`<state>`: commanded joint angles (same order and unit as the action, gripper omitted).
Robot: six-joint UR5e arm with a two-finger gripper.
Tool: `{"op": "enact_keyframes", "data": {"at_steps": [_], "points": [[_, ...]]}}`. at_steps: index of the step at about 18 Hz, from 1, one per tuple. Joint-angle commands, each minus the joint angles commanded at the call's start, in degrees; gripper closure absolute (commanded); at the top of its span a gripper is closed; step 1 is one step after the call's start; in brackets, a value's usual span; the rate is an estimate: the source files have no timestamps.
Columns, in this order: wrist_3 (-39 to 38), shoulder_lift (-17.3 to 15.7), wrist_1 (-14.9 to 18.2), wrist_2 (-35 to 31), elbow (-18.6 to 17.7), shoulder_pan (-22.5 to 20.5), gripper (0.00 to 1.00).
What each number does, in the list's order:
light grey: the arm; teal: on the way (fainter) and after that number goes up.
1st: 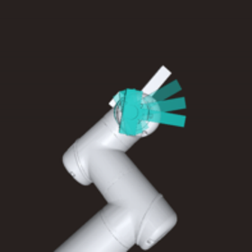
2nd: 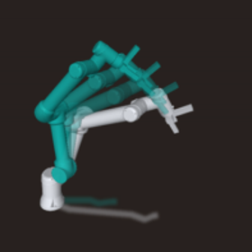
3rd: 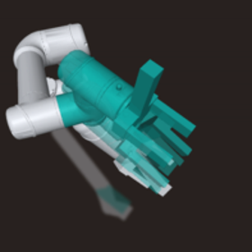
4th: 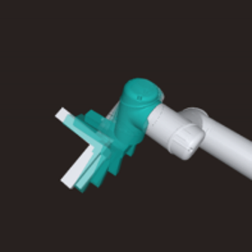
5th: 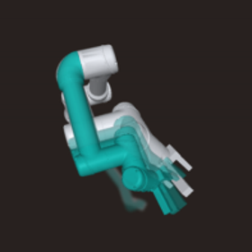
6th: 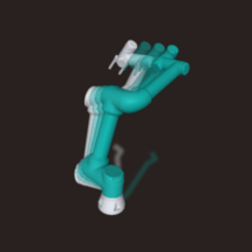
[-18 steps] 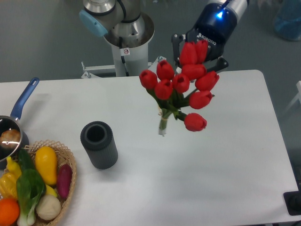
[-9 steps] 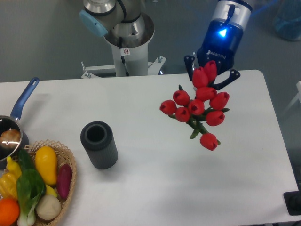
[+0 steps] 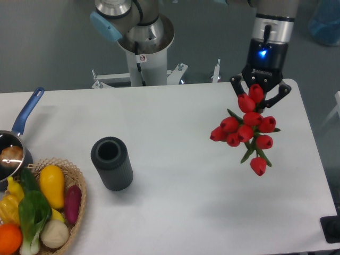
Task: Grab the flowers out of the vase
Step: 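Carry the tulip bouquet away from the vase over the table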
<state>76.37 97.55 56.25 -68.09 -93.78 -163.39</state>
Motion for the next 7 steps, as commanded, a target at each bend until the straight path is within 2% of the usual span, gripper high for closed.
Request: {"op": "enact_keyframes", "data": {"at_steps": [3, 7], "points": [[4.64, 1.40, 1.40, -6.77, 1.23, 2.01, 0.84], [10.46, 1.50, 4.56, -14.60, 1.41, 2.99, 0.85]]}}
